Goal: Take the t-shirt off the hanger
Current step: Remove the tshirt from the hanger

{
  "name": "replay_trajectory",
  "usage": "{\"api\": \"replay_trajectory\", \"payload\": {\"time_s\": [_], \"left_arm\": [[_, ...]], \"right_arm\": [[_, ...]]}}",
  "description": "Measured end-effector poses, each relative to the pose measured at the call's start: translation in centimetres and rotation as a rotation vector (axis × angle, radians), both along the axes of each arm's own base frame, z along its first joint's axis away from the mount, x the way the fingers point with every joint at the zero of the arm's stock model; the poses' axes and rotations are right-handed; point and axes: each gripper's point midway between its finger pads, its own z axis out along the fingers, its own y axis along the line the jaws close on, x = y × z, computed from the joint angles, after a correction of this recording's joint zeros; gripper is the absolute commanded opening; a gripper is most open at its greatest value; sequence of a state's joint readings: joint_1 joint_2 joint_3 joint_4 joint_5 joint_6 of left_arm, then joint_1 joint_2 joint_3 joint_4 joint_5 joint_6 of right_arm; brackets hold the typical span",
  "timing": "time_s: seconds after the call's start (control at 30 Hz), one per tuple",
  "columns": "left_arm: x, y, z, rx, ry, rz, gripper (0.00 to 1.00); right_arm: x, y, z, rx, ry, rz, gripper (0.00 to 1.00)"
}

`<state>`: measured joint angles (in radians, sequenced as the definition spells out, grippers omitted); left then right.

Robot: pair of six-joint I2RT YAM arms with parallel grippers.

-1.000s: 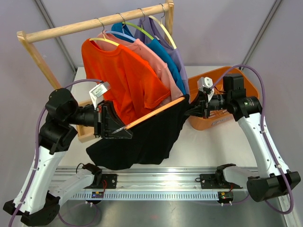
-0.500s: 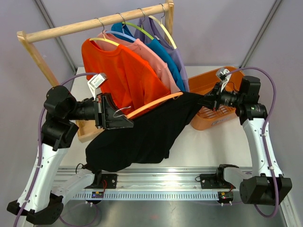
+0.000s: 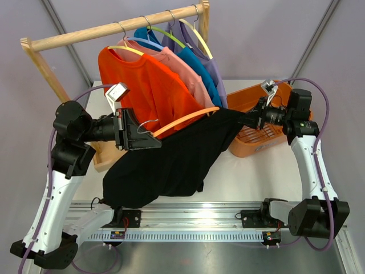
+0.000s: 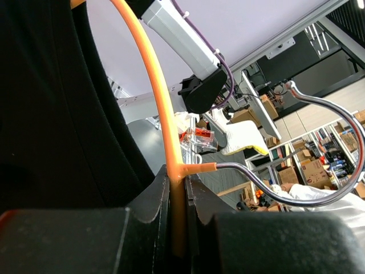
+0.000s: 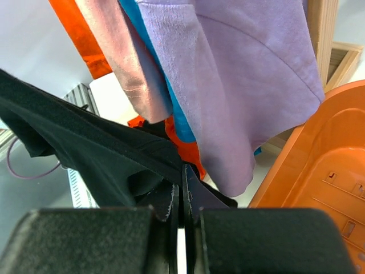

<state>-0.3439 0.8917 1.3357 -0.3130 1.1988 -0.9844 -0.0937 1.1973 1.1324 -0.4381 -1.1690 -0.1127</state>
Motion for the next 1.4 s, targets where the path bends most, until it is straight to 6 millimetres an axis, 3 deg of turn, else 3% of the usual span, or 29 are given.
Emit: {"api": "replay_trajectory", "payload": {"time_s": [0.87,1.0,1.1,1.23,1.27,1.3,1.4], "left_arm": [[1.1,-0.3,4.1,-0.008,0.017,0.013,0.00],[1.1,-0.3,4.0,-0.007,0.014,0.012,0.00],[1.0,-0.2,2.7,-0.006,-0.005,0.005,0.00],[-0.1,0.2,-0.3,-0.003,-0.052,-0.010,0.00],[-0.3,0.3,-0.8,-0.002,-0.062,-0.013,0.00],[-0.5,0.3,-1.3,0.000,-0.072,-0.015,0.00],[-0.7,0.5,-2.4,0.009,-0.094,-0.012,0.00]], "right_arm": [[-2.0,-0.1,-1.2,0.056,0.023,0.093,0.00],[-2.4,0.1,-1.0,0.061,-0.012,0.132,0.00],[-3.3,0.9,-0.6,0.055,-0.055,0.195,0.01],[-4.7,4.1,-1.3,0.001,-0.084,0.299,0.23],[-4.8,4.5,-1.3,-0.010,-0.092,0.309,0.38],[-5.4,5.5,-1.1,-0.014,-0.099,0.345,0.44],[-5.1,5.7,0.4,-0.043,-0.169,0.348,0.64]]}}
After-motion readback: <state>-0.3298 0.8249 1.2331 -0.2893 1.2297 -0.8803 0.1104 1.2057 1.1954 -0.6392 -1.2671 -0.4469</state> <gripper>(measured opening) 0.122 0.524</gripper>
